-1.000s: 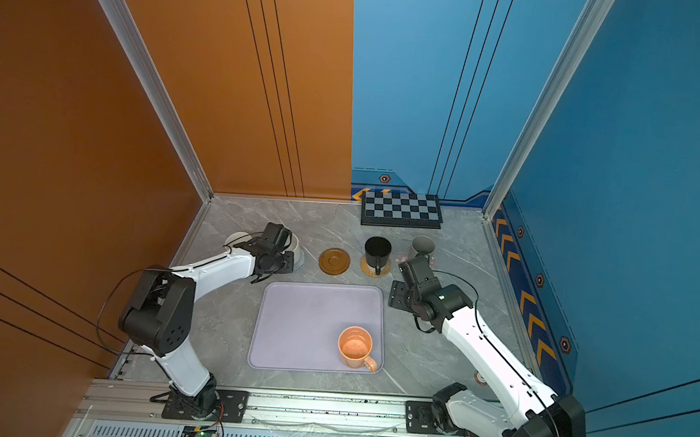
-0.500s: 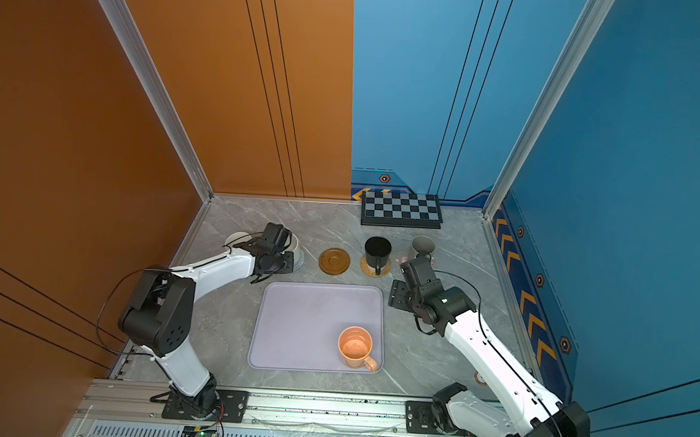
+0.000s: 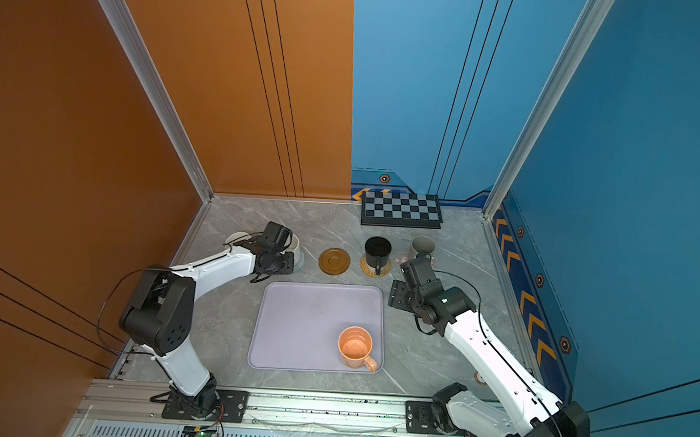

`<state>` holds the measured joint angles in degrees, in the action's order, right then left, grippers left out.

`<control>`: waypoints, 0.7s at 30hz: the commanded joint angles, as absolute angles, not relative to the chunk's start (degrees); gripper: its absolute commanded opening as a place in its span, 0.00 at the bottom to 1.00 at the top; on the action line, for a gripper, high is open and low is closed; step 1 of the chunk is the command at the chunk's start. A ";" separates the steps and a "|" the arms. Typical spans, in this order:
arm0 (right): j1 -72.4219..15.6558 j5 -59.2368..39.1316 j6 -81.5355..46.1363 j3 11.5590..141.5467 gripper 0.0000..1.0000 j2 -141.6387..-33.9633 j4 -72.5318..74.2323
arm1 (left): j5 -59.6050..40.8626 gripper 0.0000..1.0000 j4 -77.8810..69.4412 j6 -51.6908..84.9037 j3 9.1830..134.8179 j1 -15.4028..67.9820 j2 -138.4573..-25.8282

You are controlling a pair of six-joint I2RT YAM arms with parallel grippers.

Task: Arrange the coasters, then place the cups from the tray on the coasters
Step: 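Hold the white speckled mug above the light blue knitted coaster beside the purple mug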

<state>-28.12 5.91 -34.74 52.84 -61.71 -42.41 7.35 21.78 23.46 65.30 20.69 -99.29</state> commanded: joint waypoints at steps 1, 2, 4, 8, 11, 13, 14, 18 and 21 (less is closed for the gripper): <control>-28.37 5.01 -35.16 53.43 0.75 -61.26 -42.00 | 6.41 0.37 23.73 23.82 66.79 20.58 -100.02; -28.39 5.01 -35.24 53.52 0.75 -61.28 -42.01 | 6.41 0.37 23.69 23.82 66.80 20.53 -99.93; -28.39 4.97 -35.24 53.58 0.75 -61.23 -42.01 | 6.34 0.37 23.83 23.83 66.80 20.52 -99.85; -28.47 4.88 -35.24 53.36 0.75 -60.95 -42.01 | 6.51 0.37 23.99 23.96 66.71 20.47 -99.58; -28.43 5.00 -35.14 53.26 0.75 -60.65 -41.95 | 6.84 0.35 23.99 23.88 66.71 20.51 -99.60; -28.41 5.01 -35.16 53.25 0.75 -60.37 -42.01 | 7.02 0.33 23.99 23.74 66.90 20.48 -99.69; -28.39 5.01 -35.16 53.24 0.75 -60.25 -42.07 | 7.04 0.32 23.98 23.64 66.99 20.48 -99.67; -28.39 5.16 -35.04 53.12 0.75 -59.84 -42.19 | 7.35 0.30 24.83 23.15 67.50 20.34 -99.89; -28.39 5.19 -35.07 53.09 0.76 -59.68 -42.28 | 7.63 0.25 25.53 22.51 68.09 20.33 -100.32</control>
<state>-28.12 5.72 -34.74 52.84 -60.51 -42.41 7.29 23.44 23.31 66.13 20.64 -99.44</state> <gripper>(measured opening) 0.755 0.253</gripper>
